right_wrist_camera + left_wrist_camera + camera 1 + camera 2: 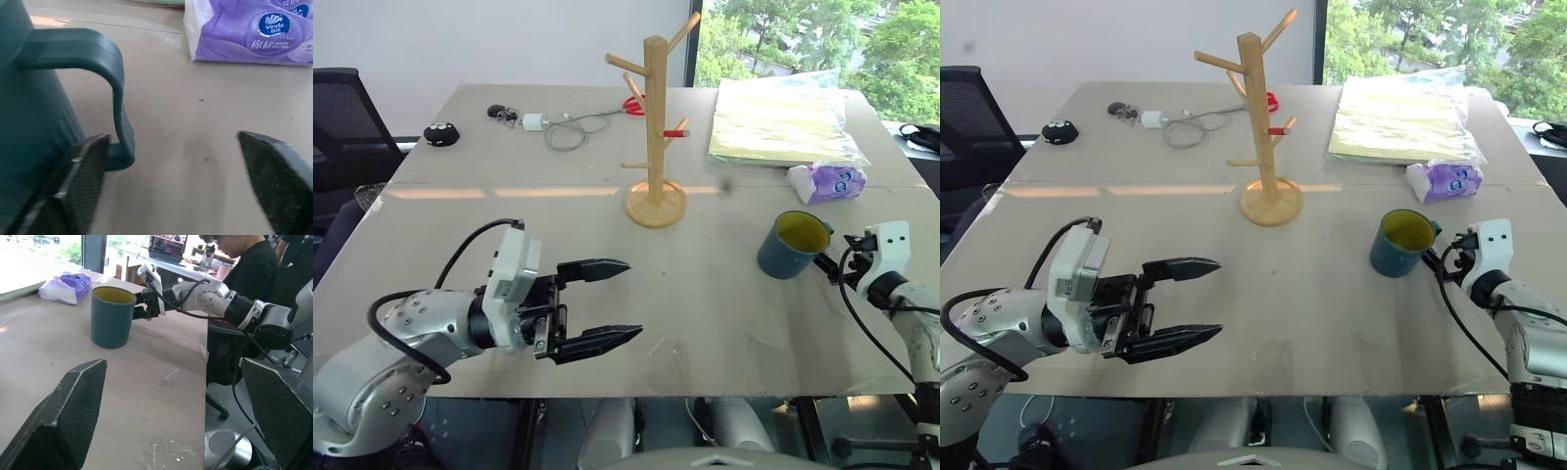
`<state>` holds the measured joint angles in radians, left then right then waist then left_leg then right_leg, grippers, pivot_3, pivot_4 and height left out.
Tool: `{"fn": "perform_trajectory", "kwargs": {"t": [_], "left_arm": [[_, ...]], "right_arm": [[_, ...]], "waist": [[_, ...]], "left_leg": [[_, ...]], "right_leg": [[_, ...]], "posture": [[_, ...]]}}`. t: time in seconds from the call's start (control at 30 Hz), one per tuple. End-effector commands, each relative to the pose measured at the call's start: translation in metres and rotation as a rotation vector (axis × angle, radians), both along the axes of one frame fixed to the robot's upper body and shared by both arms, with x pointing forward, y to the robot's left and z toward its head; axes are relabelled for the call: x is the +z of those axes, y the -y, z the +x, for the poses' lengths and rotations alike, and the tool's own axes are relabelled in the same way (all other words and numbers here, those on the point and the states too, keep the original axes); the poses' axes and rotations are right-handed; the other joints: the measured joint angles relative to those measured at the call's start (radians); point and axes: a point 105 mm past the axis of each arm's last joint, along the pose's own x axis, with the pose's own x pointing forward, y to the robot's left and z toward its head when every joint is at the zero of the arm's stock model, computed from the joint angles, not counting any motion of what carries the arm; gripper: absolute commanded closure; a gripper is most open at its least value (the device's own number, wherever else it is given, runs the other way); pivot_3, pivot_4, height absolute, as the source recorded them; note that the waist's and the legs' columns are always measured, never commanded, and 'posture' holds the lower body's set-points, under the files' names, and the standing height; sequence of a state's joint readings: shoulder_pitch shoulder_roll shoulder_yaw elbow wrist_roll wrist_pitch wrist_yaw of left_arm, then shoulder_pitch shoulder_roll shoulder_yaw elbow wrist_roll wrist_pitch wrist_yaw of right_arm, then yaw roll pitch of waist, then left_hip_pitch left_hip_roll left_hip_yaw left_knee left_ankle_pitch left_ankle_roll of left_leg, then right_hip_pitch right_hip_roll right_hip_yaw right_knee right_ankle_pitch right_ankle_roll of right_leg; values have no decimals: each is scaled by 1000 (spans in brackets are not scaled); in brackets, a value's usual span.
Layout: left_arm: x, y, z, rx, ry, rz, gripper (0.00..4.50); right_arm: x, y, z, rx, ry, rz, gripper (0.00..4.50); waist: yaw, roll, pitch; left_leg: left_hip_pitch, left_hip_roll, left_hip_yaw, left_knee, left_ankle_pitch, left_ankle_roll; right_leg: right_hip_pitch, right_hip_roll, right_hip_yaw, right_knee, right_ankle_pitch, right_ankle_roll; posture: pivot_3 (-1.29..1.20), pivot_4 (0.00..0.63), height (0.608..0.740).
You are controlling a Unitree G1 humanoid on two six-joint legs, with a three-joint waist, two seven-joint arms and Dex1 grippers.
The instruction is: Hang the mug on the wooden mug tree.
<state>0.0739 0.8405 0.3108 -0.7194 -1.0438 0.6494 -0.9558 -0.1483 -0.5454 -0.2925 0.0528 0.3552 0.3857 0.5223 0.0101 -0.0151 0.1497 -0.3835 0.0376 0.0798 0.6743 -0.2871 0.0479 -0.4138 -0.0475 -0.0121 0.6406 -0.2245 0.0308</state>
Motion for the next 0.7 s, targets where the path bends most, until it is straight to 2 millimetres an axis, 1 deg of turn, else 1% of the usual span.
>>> {"fn": "perform_trajectory", "kwargs": {"t": [0.03, 0.1, 0.13, 0.17, 0.2, 0.27, 0.33, 0.4, 0.47, 0.53, 0.63, 0.7], "left_arm": [[9, -1, -4, -2, 56, 8, 0], [8, -2, -4, 5, 56, 8, 0], [9, -2, -4, 12, 56, 5, 0], [10, -1, -3, 20, 58, -1, 0], [11, -1, -2, 35, 65, -7, 0], [13, -3, 4, 96, 98, -10, 0], [16, -9, 9, 159, 111, -80, 0], [15, -14, 11, 178, 109, -96, 0], [14, -17, 10, 179, 104, -88, 0], [18, -22, 10, 187, 103, -106, 0], [21, -35, 13, 242, 157, -90, 0], [21, -45, 13, 245, 152, -82, 0]], "right_arm": [[13, -3, 4, 29, 75, -1, 2343], [13, -5, 5, 44, 86, 5, 3347], [14, -6, 5, 51, 91, 7, 3930], [14, -6, 5, 59, 94, 8, 4282], [16, -8, 5, 67, 100, 14, 4457], [25, -12, 5, 96, 125, 26, 4457], [40, -19, 4, 141, 156, 17, 4457], [56, -27, 4, 179, 184, 21, 4457], [66, -33, 4, 207, 195, 20, 4457], [81, -52, 3, 301, 210, -3, 4457], [108, -86, 3, 456, 220, -51, 4457], [120, -105, 6, 537, 195, -102, 4457]], "waist": [[0, 0, 0], [2, 0, 0], [1, 0, 0], [1, 0, 0], [1, 0, 0], [1, 0, 0], [1, 1, 0], [-1, 1, 1], [-6, 1, 1], [-8, 1, 1], [-15, 1, 1], [-23, 1, 1]], "left_leg": [[0, 0, 0, 0, 0, 0], [0, 0, 0, 0, 0, 0], [0, 0, 0, 0, 0, 0], [0, 0, 0, 0, 0, 0], [0, 0, 0, 0, 0, 0], [0, 0, 0, 0, 0, 0], [0, 0, 0, 0, 0, 0], [0, 0, 1, 0, 0, 0], [0, 1, 1, 0, 0, 0], [0, 1, 1, 0, 0, 0], [0, 1, 1, -1, 0, 0], [0, 1, 1, -1, 0, 0]], "right_leg": [[0, 0, 0, 0, 0, 0], [0, 0, 0, 0, 0, 0], [0, 0, 0, 0, 0, 0], [0, 0, 0, 0, 0, 0], [0, 0, 0, 0, 0, 0], [0, 0, 0, 0, 0, 0], [0, 0, 0, 0, 0, 0], [0, 0, 1, 0, 0, 0], [0, 0, 1, 0, 0, 0], [0, 0, 0, 1, 0, 0], [-1, 0, 0, 1, 0, 0], [-1, 0, 0, 1, 0, 0]], "posture": [[0, 150, 740], [0, 150, 740], [0, 150, 740], [0, 150, 740], [0, 150, 740], [0, 150, 740], [0, 150, 740], [0, 150, 740], [0, 150, 740], [0, 150, 740], [0, 150, 740], [0, 150, 740]]}}
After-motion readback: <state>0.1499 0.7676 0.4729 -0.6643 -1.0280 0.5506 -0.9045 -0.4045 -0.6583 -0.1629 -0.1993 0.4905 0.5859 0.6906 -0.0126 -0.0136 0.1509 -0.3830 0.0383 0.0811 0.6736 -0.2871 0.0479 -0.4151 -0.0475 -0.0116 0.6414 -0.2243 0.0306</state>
